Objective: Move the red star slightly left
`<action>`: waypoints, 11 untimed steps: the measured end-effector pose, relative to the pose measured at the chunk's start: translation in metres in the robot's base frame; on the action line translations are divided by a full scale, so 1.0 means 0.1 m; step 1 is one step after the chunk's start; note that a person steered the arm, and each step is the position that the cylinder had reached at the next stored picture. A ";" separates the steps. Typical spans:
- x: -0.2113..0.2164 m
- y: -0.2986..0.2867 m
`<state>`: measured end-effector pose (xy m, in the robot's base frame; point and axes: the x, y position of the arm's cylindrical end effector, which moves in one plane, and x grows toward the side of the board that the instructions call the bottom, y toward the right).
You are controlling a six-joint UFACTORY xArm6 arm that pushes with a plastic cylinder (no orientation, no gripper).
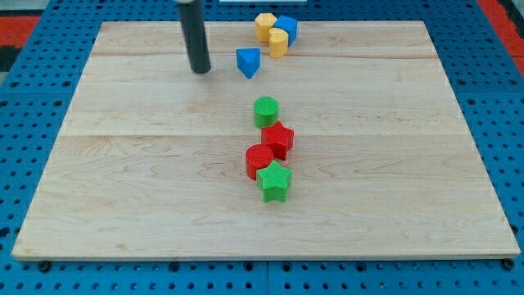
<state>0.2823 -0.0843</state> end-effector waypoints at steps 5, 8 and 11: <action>0.81 1.69; 1.53 1.56; 1.92 0.98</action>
